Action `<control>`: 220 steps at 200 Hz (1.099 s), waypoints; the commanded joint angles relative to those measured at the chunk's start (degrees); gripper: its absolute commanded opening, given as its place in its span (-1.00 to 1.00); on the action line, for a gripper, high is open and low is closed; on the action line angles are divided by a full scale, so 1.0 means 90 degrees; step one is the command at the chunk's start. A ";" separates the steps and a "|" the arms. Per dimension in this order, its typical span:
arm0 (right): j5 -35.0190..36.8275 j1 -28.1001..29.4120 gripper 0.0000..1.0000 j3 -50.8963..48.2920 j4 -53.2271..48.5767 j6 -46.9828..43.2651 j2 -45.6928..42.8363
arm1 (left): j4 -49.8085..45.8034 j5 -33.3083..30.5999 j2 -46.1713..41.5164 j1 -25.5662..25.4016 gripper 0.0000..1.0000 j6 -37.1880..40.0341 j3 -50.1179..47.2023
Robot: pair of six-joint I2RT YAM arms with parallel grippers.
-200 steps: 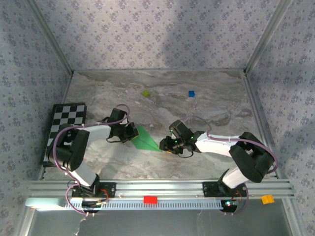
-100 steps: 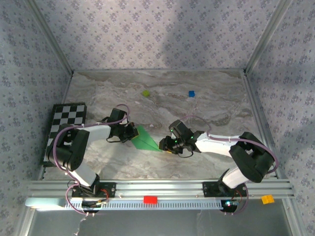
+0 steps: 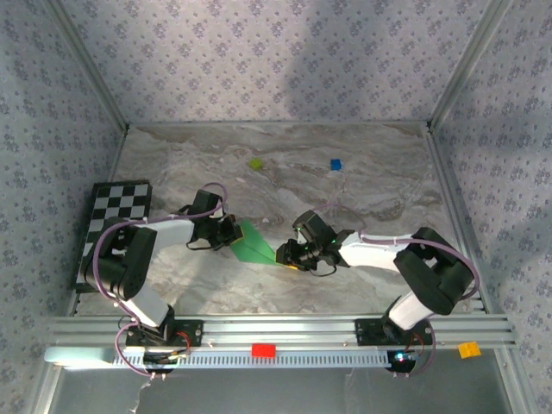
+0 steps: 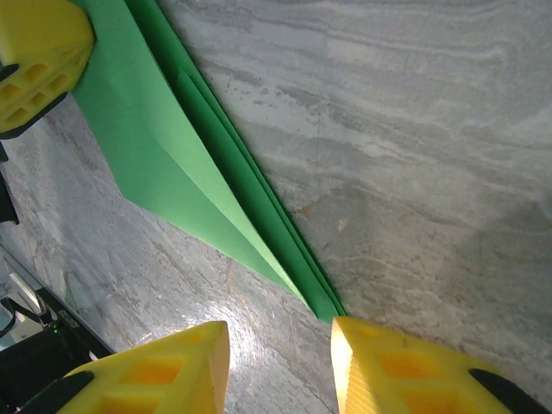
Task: Fold a paper plane with a square sheet of paper (pick it up from the middle)
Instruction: Turn over the paper at the center of the table.
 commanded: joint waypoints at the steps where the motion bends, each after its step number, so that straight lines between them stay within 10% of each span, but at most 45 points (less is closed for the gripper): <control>1: -0.0163 -0.0046 -0.30 -0.0075 0.0171 0.0114 0.0058 | -0.0059 0.0006 0.0035 0.0061 -1.00 0.0046 -0.0047; 220: -0.0186 -0.0130 -0.26 0.0014 0.0100 0.0221 0.0231 | -0.0089 0.0011 0.0024 0.0066 -1.00 0.0023 -0.0048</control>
